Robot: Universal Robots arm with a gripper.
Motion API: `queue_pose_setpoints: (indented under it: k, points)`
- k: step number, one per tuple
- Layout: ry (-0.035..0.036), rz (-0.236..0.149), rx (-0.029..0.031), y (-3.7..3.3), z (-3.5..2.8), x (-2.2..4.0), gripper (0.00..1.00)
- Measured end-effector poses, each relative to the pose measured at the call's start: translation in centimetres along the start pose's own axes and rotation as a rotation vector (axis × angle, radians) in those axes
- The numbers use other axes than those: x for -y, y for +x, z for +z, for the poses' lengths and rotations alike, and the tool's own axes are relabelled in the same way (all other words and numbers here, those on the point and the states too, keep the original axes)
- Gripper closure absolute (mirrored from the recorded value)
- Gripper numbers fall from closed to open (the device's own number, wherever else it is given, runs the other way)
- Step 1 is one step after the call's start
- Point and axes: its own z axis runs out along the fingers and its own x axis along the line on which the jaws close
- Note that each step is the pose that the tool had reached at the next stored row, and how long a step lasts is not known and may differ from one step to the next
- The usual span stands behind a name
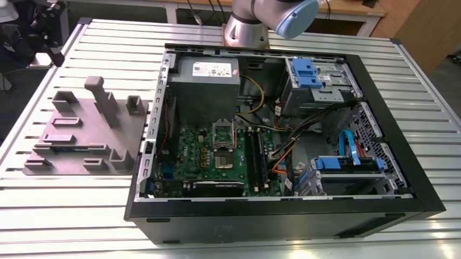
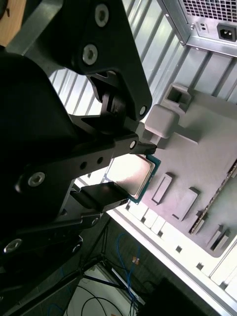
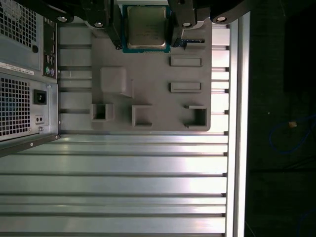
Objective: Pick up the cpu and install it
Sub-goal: 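Pick up the cpu and move it towards the insertion slot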
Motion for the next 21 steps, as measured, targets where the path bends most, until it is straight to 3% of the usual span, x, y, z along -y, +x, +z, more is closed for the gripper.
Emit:
queue_pose_setpoints:
  k: [21]
  points:
    - [0.0, 0.0, 0.0, -0.51, 0.0, 0.0, 0.53]
